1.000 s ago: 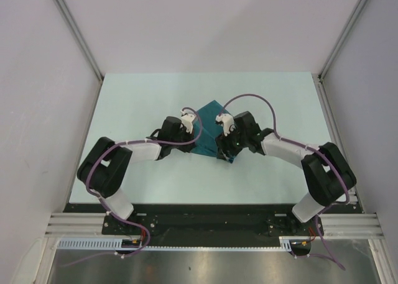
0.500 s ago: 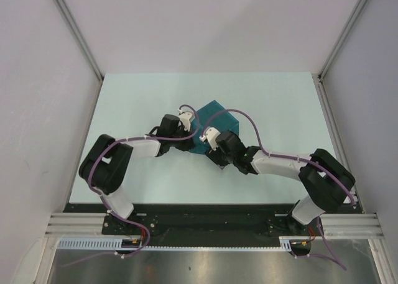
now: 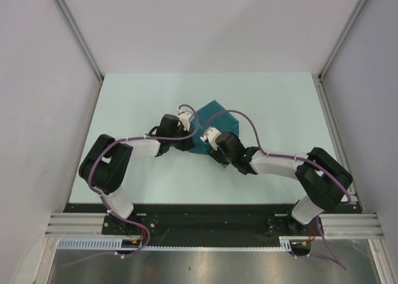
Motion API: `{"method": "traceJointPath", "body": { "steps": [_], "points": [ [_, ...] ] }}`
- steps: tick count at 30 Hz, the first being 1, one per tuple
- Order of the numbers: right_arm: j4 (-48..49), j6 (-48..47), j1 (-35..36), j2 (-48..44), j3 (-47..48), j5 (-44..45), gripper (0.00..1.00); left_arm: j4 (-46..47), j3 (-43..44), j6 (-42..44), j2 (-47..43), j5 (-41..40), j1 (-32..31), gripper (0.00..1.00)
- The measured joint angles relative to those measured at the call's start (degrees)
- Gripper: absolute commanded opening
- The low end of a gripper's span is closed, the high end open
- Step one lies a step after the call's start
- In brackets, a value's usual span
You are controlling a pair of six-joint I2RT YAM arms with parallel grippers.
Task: Fold the napkin, place the utensils inside, and roll it up
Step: Roll the napkin at the center of the board.
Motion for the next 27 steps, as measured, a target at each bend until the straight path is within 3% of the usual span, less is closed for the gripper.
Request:
{"method": "traceJointPath", "body": {
  "steps": [8, 16, 27],
  "points": [
    [-0.9, 1.4, -0.1, 1.4, -0.5, 2.4, 0.56, -0.6, 0.2, -0.1, 0.0, 0.1, 0.5, 0.00],
    [-0.8, 1.6, -1.6, 1.0, -0.9, 2.6, 0.36, -0.9, 0.3, -0.3, 0.0, 0.2, 0.6, 0.00],
    [-2.5, 4.0, -8.4, -1.9, -0.9, -8.6, 0.29, -1.3, 1.1, -0.6, 0.8, 0.5, 0.7, 0.00]
  ]
}}
